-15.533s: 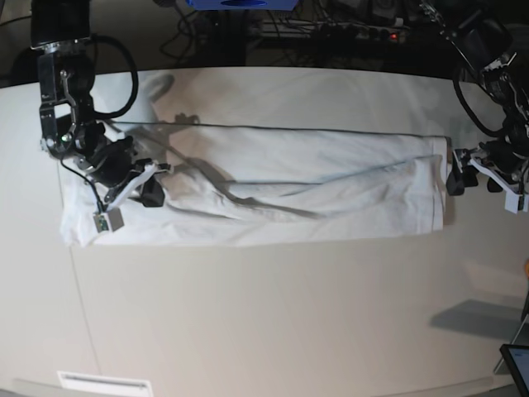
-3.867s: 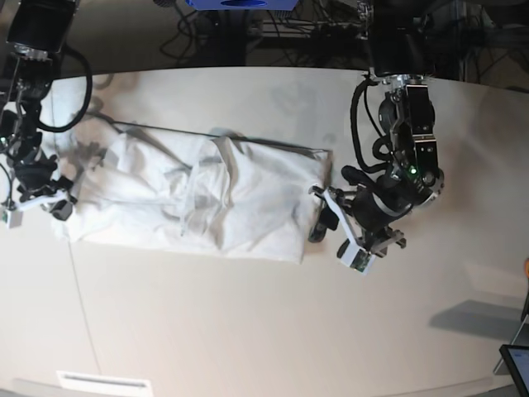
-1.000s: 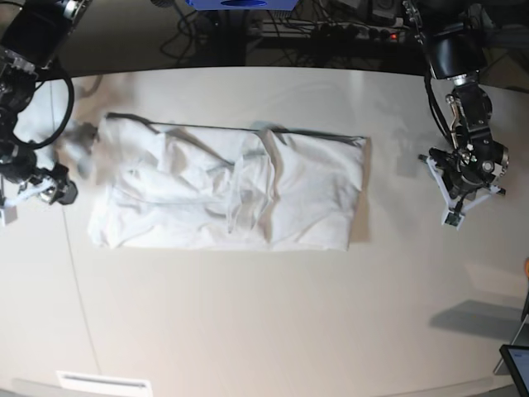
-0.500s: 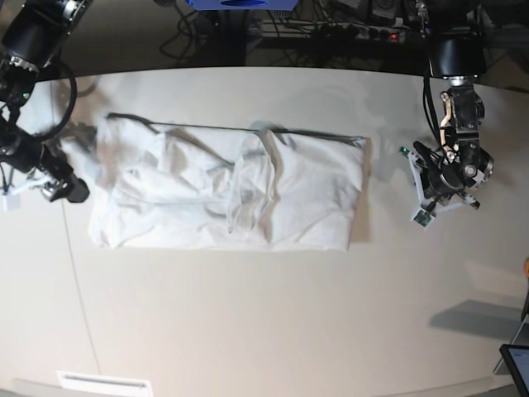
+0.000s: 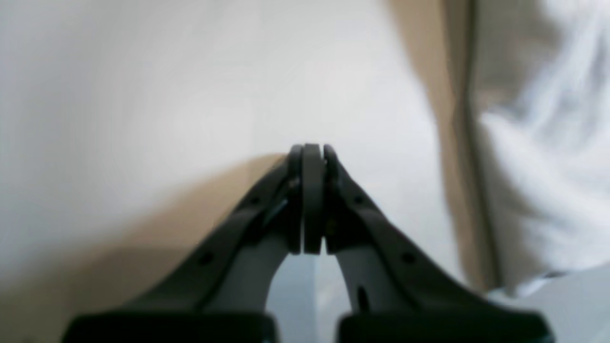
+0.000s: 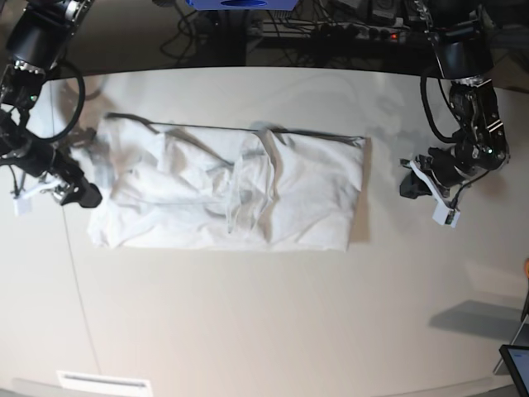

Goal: Fold the T-shirt properly
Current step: 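Move both grippers to the two ends of the folded shirt, then push both shirt ends inward with both grippers to compact the fold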

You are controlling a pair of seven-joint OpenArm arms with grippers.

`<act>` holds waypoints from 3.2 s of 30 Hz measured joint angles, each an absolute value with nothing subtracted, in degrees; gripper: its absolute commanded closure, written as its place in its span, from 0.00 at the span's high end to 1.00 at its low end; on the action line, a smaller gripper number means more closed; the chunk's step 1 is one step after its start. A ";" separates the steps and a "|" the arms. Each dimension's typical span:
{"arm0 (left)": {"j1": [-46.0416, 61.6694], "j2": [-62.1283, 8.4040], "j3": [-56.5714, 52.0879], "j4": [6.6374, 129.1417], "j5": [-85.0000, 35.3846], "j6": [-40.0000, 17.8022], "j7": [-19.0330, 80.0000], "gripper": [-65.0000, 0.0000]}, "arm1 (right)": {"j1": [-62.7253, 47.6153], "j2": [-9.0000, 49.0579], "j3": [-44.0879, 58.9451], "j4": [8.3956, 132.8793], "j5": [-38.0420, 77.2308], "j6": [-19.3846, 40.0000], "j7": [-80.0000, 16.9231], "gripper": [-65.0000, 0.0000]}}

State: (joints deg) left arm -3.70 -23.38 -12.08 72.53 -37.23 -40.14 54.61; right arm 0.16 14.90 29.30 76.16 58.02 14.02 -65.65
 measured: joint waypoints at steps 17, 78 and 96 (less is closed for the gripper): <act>-4.75 -18.48 -12.23 71.46 -39.90 -40.14 53.93 0.00 | -2.26 12.45 21.47 80.47 59.02 10.87 -61.41 0.84; -8.21 -6.59 -7.84 71.31 -39.68 -39.72 57.23 0.00 | 0.14 11.33 0.08 98.59 37.06 -26.20 -67.53 0.00; -9.52 -3.49 0.27 70.81 -36.47 -40.51 56.34 0.00 | 1.76 12.08 -4.60 110.80 25.43 -35.27 -69.67 0.00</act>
